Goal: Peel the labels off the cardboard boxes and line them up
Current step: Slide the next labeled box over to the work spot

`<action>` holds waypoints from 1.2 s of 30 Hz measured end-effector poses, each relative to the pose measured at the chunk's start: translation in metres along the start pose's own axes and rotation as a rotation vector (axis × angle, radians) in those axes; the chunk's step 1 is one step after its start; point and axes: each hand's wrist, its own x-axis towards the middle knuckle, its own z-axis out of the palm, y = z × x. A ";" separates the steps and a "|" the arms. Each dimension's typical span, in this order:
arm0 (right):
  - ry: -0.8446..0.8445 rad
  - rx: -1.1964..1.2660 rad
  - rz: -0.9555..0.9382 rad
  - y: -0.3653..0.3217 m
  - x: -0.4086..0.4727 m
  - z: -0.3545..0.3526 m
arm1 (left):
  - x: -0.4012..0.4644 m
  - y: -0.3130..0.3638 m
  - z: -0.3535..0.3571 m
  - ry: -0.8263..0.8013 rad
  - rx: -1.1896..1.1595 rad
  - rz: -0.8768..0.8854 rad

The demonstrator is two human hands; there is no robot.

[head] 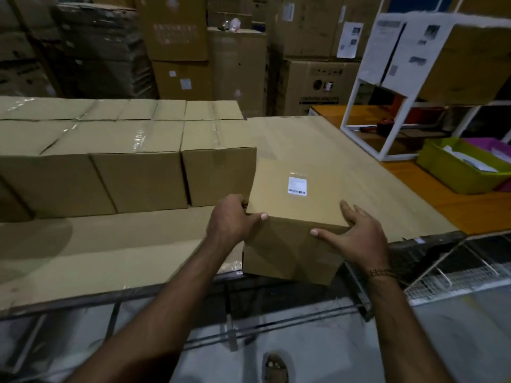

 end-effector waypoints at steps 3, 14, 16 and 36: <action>-0.026 -0.012 -0.044 -0.024 -0.018 0.014 | -0.019 -0.027 -0.024 0.015 0.004 -0.064; -0.116 -0.015 -0.214 -0.118 -0.046 0.085 | -0.047 -0.119 -0.104 0.145 -0.027 -0.234; -0.126 -0.009 -0.236 -0.131 -0.045 0.096 | -0.045 -0.130 -0.114 0.162 -0.043 -0.253; 0.113 -0.033 -0.319 -0.197 0.031 0.132 | 0.062 -0.154 -0.143 0.226 0.025 -0.141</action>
